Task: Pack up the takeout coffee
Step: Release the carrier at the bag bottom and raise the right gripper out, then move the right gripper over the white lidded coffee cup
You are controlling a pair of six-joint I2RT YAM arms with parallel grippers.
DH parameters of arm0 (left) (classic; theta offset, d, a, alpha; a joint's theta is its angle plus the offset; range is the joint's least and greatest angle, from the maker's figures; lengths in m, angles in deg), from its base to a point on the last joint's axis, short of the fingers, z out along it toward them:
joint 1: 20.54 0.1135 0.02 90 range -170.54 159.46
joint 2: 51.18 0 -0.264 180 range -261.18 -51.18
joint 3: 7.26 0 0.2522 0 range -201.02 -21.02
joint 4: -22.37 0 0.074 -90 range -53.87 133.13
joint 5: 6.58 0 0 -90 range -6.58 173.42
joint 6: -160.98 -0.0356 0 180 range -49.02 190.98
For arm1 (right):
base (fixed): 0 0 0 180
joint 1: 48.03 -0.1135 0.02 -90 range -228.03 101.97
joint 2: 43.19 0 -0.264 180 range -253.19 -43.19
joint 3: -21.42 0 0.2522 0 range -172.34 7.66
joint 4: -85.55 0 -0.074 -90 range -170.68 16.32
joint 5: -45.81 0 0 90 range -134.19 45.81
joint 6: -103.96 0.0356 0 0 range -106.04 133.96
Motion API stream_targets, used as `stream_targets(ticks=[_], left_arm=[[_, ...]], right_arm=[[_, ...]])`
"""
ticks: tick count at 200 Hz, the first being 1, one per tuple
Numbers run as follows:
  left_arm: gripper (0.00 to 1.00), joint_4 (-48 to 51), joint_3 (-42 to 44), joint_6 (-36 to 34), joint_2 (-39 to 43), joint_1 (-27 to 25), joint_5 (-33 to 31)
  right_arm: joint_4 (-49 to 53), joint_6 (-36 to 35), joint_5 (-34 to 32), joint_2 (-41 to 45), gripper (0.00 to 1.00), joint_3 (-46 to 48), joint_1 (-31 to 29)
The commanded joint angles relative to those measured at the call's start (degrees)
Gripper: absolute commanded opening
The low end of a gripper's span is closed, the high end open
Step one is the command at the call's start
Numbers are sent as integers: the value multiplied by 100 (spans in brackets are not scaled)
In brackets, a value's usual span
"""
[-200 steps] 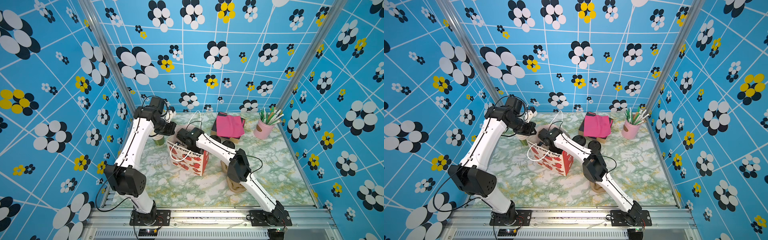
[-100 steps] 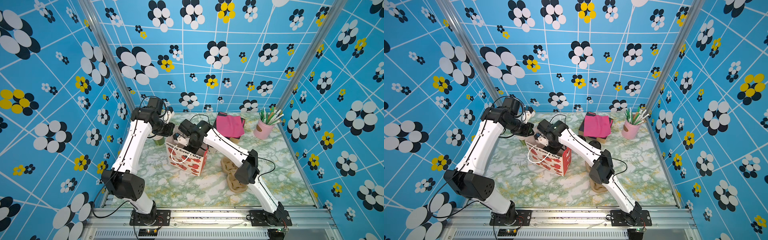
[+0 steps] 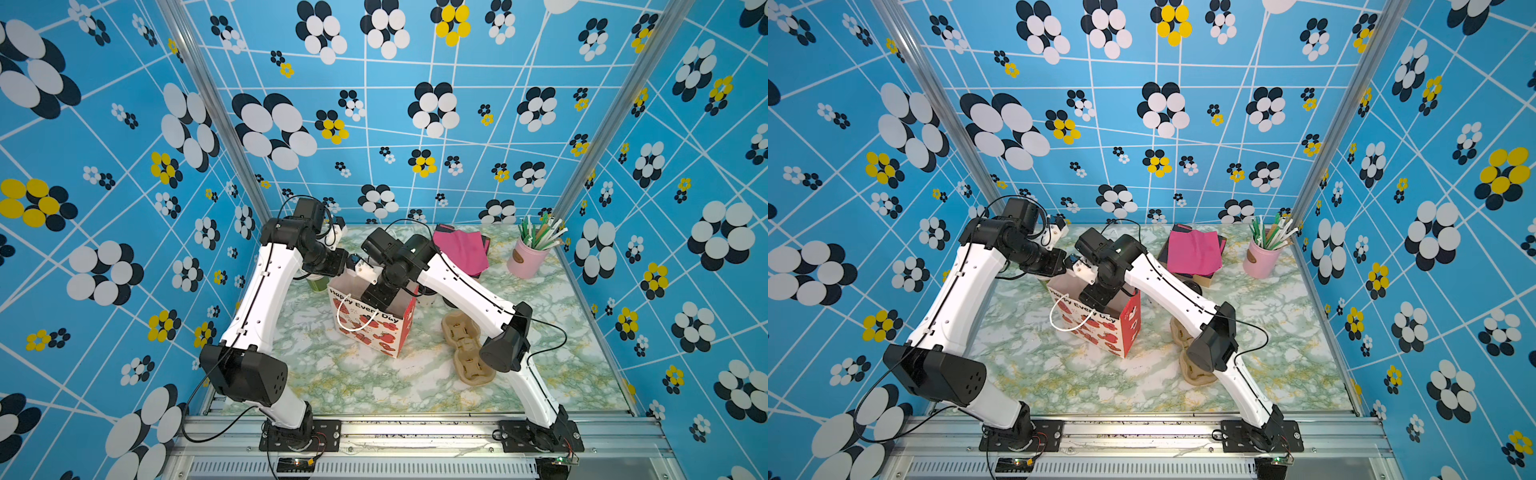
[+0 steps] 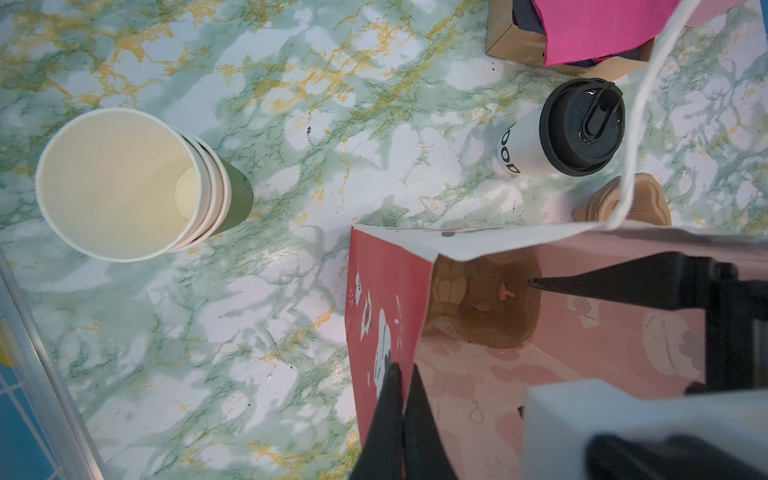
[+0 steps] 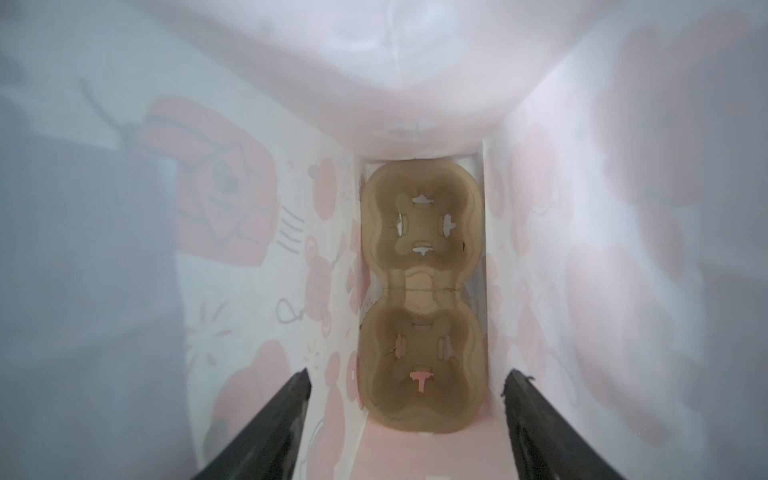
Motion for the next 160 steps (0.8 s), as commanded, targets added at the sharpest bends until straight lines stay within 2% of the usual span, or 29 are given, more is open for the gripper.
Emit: stream_targets(ticks=[1,49,95,160], left_arm=[[0,109,92,25,203,68,-32],[0,84,237,42,322,65,-78],[0,64,303,63,357,61,-102],[0,-7,465,88,453,62,-199]], right_arm=[[-44,34,-76,185,79,-62,-55],[-367,210,-17,572,85,-62,-53],[-657,265,-392,1010,88,14,-53],[-1448,313,-625,2038,93,661,-49]])
